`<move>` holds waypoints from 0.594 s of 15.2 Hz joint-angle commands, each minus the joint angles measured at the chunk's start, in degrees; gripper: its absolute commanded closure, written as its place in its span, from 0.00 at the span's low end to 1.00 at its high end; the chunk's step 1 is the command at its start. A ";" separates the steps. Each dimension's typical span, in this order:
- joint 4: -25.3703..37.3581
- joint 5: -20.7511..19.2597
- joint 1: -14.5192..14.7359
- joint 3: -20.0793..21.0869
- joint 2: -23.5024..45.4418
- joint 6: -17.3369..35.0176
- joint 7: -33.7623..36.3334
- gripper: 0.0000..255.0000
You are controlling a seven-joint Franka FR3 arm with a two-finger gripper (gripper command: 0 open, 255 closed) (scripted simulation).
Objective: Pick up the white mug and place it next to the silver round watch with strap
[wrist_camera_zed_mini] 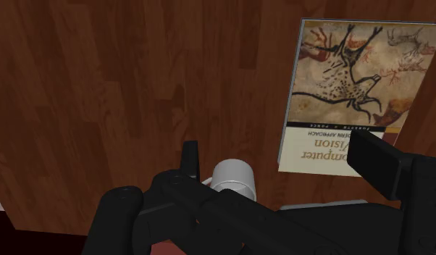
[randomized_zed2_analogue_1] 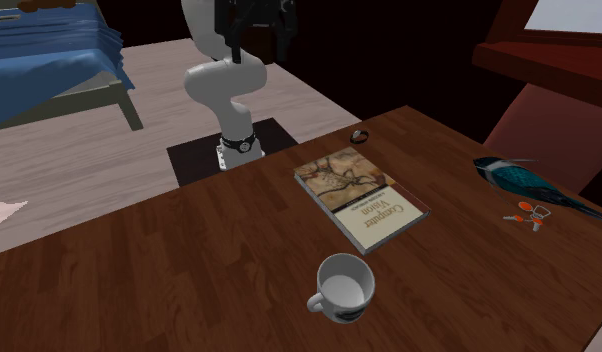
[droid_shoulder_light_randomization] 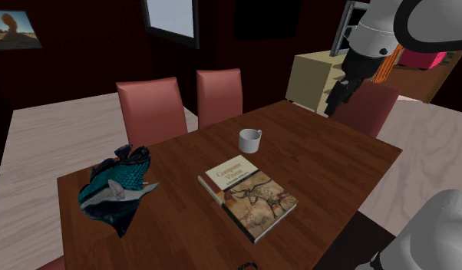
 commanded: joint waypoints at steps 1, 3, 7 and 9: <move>0.00 0.00 0.00 0.00 0.00 0.00 0.00 0.00; -0.45 0.26 -0.09 0.17 3.18 3.22 0.82 0.00; -0.45 0.67 -0.28 0.53 10.16 9.38 2.38 0.00; 0.00 0.81 -0.37 0.71 13.91 12.27 3.13 0.00</move>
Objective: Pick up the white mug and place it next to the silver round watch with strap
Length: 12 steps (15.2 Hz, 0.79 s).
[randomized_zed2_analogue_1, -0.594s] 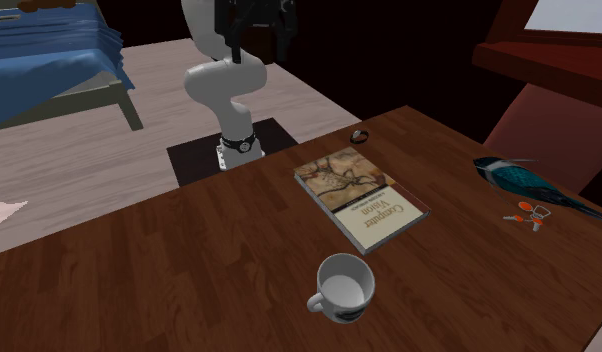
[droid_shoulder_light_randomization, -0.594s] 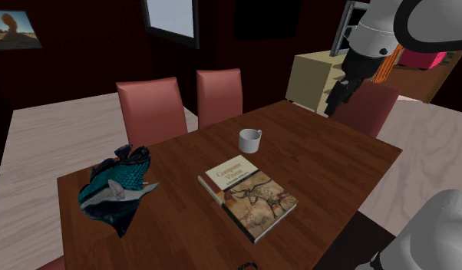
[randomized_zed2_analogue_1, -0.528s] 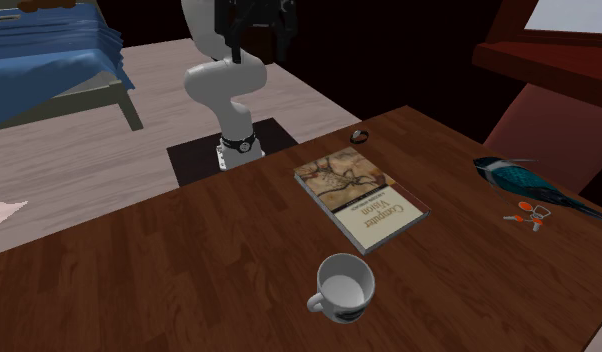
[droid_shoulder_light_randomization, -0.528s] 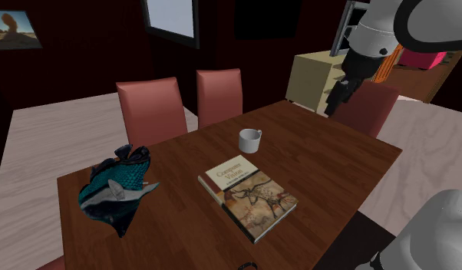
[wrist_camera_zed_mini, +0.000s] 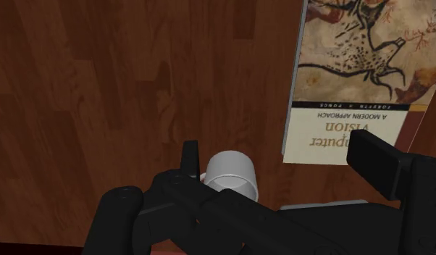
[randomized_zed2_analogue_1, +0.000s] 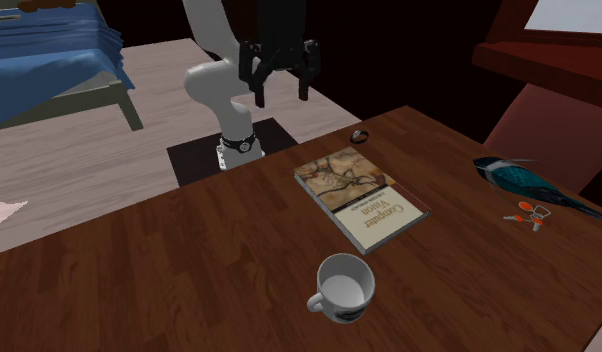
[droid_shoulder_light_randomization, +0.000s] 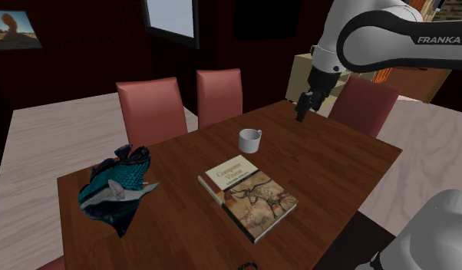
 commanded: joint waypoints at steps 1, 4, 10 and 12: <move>0.38 0.18 -0.06 0.32 3.86 3.11 0.92 0.00; 1.85 0.31 -0.22 0.62 9.85 7.03 1.99 0.00; 6.79 0.31 -0.50 1.17 22.45 13.52 4.01 0.00; 9.01 0.23 -0.53 1.29 26.77 15.23 4.65 0.00</move>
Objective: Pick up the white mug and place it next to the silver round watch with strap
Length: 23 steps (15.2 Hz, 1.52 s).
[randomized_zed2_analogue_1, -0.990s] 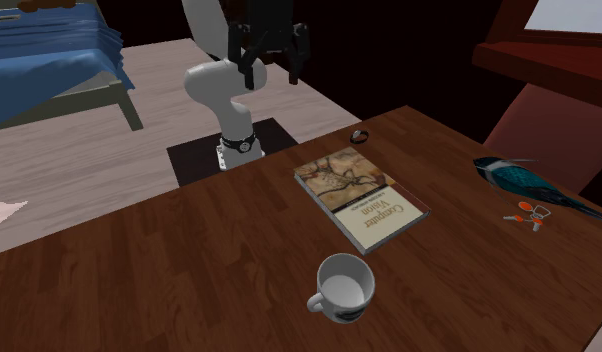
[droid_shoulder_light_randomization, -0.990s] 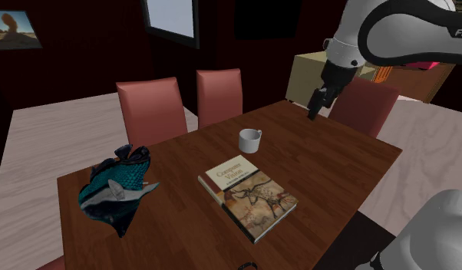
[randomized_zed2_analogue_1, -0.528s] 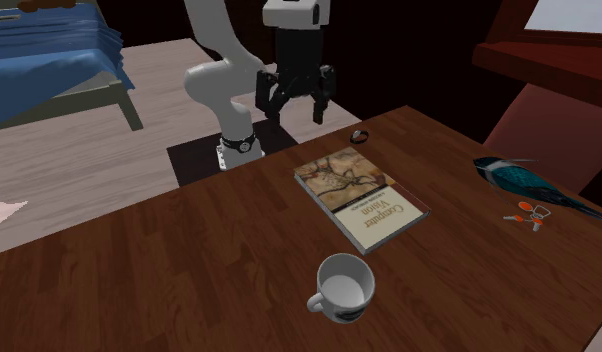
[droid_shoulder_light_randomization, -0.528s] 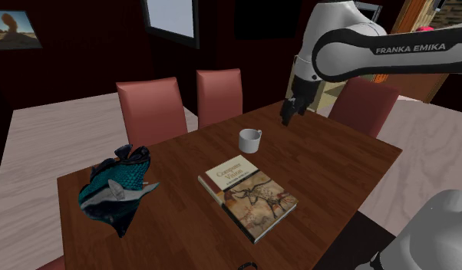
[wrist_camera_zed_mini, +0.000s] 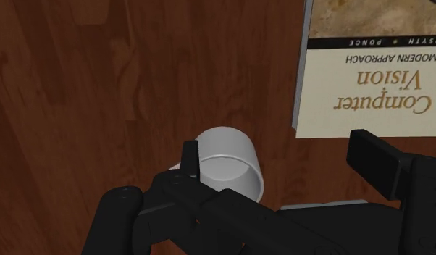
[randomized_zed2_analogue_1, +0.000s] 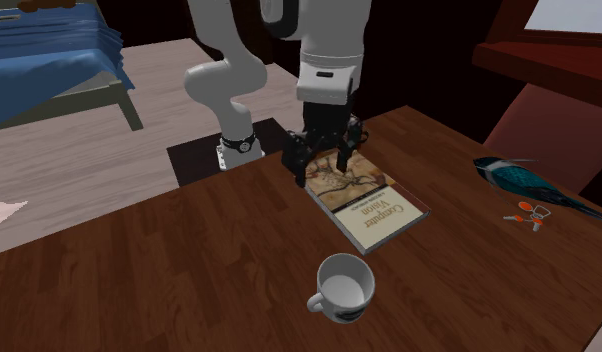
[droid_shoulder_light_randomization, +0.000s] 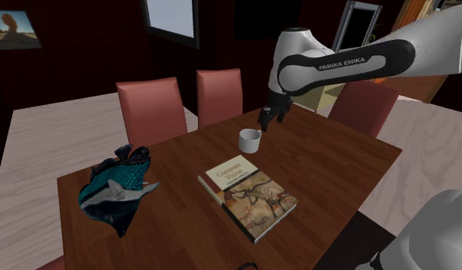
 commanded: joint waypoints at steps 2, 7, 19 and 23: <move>4.16 -0.14 0.08 0.38 7.06 2.35 1.25 0.00; 11.73 -0.38 0.23 0.50 18.14 4.92 2.61 0.00; 20.62 -0.88 0.59 0.24 32.62 9.53 3.94 0.00; 20.34 -0.99 0.58 0.18 33.29 10.48 4.01 0.00</move>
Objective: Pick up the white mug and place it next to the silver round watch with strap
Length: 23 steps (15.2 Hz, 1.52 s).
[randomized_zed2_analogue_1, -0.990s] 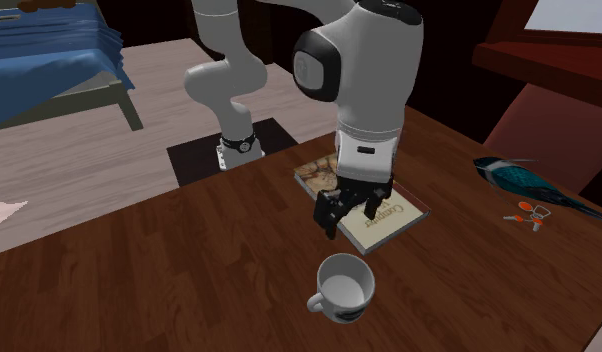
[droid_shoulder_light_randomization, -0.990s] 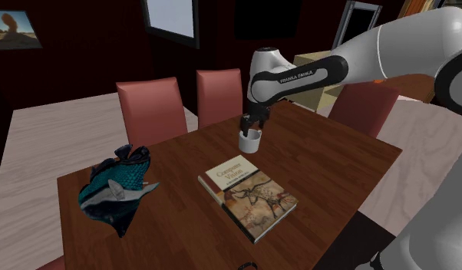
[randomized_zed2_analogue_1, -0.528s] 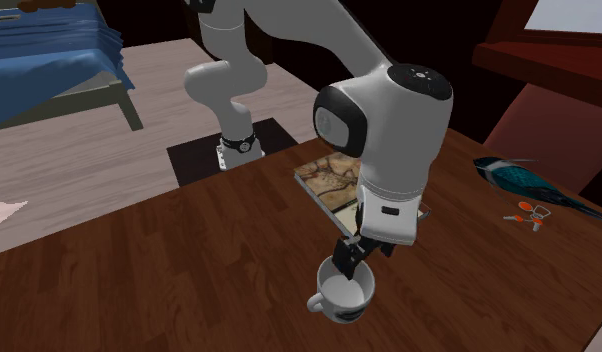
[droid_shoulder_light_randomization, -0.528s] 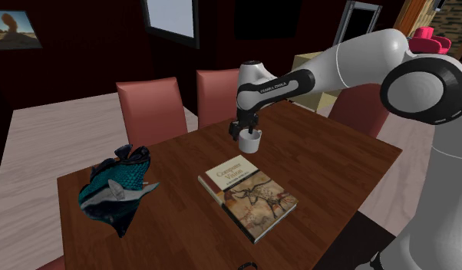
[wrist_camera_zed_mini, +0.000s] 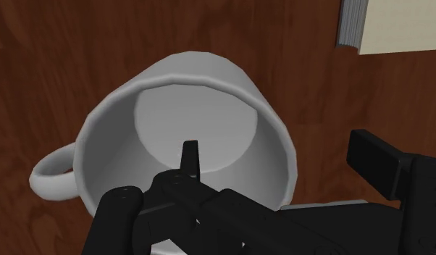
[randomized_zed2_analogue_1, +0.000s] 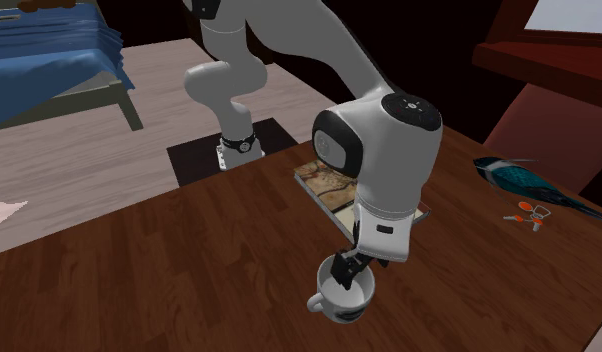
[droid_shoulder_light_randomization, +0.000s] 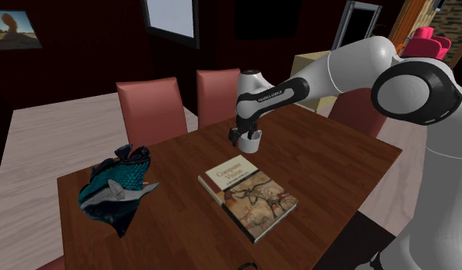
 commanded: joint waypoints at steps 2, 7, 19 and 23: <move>0.04 -0.01 -0.01 -0.01 0.10 0.08 -0.01 0.00; 0.04 -0.01 -0.01 -0.01 0.09 0.08 -0.01 1.00; 1.17 0.27 -0.06 0.11 -1.33 -2.47 -0.30 1.00; 2.51 0.53 -0.10 0.20 -2.61 -5.07 -0.58 1.00</move>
